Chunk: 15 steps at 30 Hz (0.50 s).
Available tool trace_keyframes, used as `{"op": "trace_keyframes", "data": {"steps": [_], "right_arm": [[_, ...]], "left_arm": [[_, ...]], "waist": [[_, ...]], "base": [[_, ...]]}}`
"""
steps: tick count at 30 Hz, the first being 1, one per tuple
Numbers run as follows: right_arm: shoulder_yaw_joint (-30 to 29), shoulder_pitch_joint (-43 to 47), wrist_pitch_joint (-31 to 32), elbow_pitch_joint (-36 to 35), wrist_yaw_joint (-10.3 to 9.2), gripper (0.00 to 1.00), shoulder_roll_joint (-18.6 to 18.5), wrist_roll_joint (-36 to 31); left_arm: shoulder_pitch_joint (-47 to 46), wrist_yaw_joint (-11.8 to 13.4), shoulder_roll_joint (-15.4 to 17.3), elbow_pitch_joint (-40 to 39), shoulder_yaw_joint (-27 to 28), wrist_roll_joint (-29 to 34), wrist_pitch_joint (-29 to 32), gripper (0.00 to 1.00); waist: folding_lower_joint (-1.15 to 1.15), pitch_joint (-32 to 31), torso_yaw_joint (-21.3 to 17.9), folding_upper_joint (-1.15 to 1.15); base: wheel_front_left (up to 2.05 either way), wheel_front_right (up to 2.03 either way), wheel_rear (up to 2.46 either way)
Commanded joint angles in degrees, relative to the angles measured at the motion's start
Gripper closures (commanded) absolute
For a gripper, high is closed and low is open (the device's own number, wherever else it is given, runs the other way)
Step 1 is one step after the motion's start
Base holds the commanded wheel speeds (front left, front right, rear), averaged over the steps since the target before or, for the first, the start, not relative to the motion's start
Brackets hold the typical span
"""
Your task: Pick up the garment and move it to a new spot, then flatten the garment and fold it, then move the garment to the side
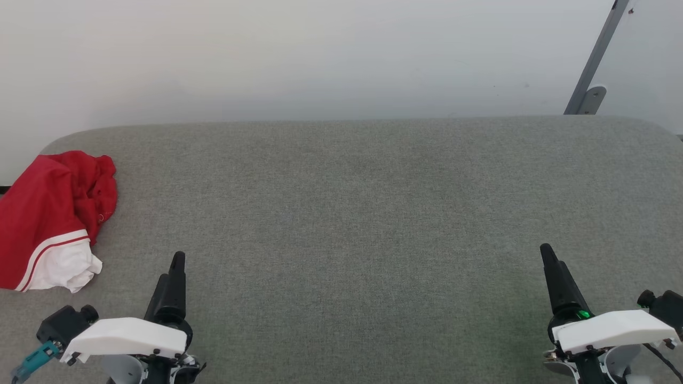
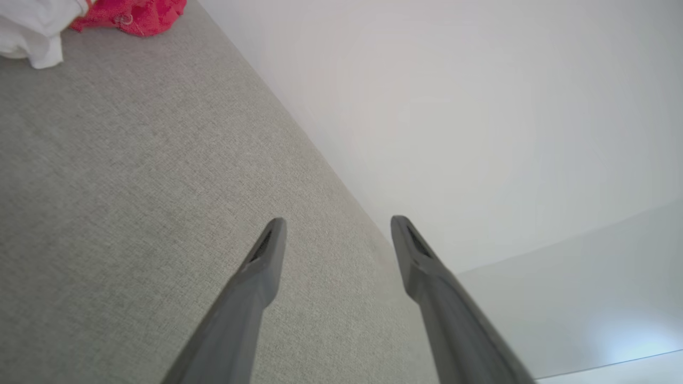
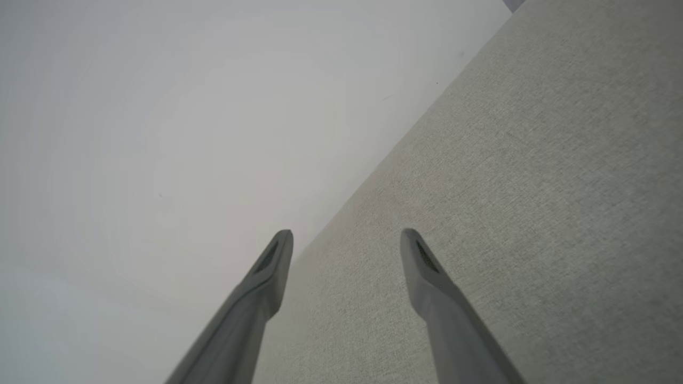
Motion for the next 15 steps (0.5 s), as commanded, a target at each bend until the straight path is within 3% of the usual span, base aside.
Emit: {"op": "trace_keyframes", "data": {"steps": [1, 15], "right_arm": [[0.06, -1.04, -0.47, -0.82, 0.2, 0.0, -0.51, -1.6], [-0.48, -1.13, -2.82, -0.59, 0.22, 0.0, -0.8, -12.76]], "left_arm": [[-0.49, 0.17, 0.84, -1.04, -0.33, 1.6, -0.41, 0.0], [0.24, 0.86, 2.99, -0.73, -1.01, 12.46, -2.98, 0.0]], "waist": [[0.0, -0.02, 0.0, 0.0], [0.0, -0.2, -0.03, 0.0]], "base": [[0.0, 0.0, 0.0], [0.0, 0.0, 0.0]]}}
